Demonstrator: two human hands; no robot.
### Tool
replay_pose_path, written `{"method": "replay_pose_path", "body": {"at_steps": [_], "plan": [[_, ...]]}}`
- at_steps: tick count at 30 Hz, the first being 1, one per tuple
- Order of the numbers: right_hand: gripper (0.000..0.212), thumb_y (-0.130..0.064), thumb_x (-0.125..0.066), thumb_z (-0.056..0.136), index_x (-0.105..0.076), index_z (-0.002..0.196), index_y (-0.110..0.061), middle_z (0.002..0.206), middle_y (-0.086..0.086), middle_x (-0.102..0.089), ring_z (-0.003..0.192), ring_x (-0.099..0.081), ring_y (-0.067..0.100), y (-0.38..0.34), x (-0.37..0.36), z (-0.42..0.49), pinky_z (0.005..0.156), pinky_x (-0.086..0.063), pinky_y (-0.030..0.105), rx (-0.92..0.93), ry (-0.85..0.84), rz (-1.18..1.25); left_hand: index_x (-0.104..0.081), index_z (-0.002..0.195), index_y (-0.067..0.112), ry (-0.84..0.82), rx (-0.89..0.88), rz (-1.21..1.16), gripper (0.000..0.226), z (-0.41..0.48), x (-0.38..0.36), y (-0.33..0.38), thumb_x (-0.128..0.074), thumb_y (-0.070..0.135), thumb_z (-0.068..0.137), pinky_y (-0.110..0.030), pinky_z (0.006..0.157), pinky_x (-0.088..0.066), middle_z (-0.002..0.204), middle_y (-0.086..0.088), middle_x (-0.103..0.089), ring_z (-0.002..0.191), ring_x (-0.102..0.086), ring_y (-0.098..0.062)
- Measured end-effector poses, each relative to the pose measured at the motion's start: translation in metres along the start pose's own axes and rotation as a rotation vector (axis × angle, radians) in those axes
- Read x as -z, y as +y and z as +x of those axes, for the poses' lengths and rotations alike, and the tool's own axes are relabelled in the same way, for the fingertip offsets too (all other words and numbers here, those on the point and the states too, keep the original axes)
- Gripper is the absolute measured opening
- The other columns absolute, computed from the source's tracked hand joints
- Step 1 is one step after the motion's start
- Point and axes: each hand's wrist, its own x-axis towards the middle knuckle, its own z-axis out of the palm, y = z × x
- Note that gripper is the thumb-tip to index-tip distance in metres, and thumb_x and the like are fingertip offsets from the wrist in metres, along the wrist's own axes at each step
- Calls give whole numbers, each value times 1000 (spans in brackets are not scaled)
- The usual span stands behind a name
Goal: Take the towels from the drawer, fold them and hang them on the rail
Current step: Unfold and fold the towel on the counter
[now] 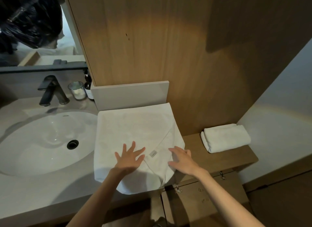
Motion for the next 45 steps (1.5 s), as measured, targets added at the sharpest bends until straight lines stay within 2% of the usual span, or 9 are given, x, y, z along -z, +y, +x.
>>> {"method": "replay_pose_path", "body": {"at_steps": [4, 8, 12, 17, 21, 26, 33, 38, 45], "plan": [[72, -34, -66, 88, -27, 148, -24, 135, -2, -40, 129, -26, 22, 5, -4, 3, 109, -33, 42, 21, 78, 36, -19, 147, 49, -1, 11, 24, 46, 1, 0, 1, -21, 51, 101, -61, 110, 13, 161, 6, 11, 146, 18, -30], [46, -58, -46, 93, -35, 130, -35, 99, -6, -55, 93, -51, 10, 18, 7, -5, 72, -46, 28, 28, 191, 76, -17, 148, 50, -7, 27, 47, 46, 0, 0, 2, -20, 51, 101, -62, 110, 13, 161, 6, 12, 146, 18, -31], [58, -62, -14, 95, -66, 94, -34, 94, -10, -61, 97, -56, 11, 51, 22, -19, 94, -43, 34, 9, 273, -178, -15, 148, 50, 9, 38, 75, 48, -1, -3, 3, -22, 52, 101, -62, 111, 11, 161, 5, 12, 146, 16, -31], [25, -55, -46, 94, -55, 96, -32, 111, -5, -57, 112, -50, 16, 91, 24, -27, 89, -43, 32, -153, 137, 33, -33, 144, 44, 39, 72, -74, 50, 0, -1, 11, -29, 60, 97, -63, 111, 8, 162, 4, 1, 148, 9, -29], [34, -50, -59, 90, -54, 97, -17, 94, 1, -64, 86, -59, 12, 81, 11, -25, 74, -45, 23, -177, 63, 238, -68, 116, 28, 167, 51, -414, 45, -9, -6, 30, -47, 60, 91, -50, 117, -14, 151, -3, -37, 143, -23, -20], [21, -26, -67, 89, -53, 81, -13, 70, 0, -56, 56, -61, 0, 73, 4, -22, 66, -46, 26, -150, 130, 367, -54, 68, 18, 332, 1, -463, 30, -16, -14, 69, -71, 38, 82, -19, 62, -37, 78, 6, -50, 73, -49, -10], [43, -15, -72, 85, -42, 115, -22, 62, -4, -64, 69, -67, 12, 57, 9, -36, 72, -51, 21, -74, 264, 671, -59, 92, 24, 347, -228, -607, 14, -17, -13, 142, -63, 38, 88, -31, 76, -53, 87, 9, -62, 83, -58, -10], [37, -7, -67, 89, -43, 115, -17, 86, 11, -74, 80, -73, 17, 53, 19, -44, 77, -55, 22, -102, 236, 857, -75, 102, 13, 277, -411, -443, 40, -21, -32, 145, -55, 41, 81, -30, 85, -52, 104, 0, -73, 93, -65, -14], [22, -5, -62, 92, -52, 110, -9, 87, 10, -76, 82, -73, 19, 57, 24, -48, 77, -55, 20, -86, 183, 908, -59, 123, 10, 168, -433, -261, 31, -28, -50, 139, -42, 16, 98, -24, 74, -48, 106, -9, -69, 91, -66, -22]]}}
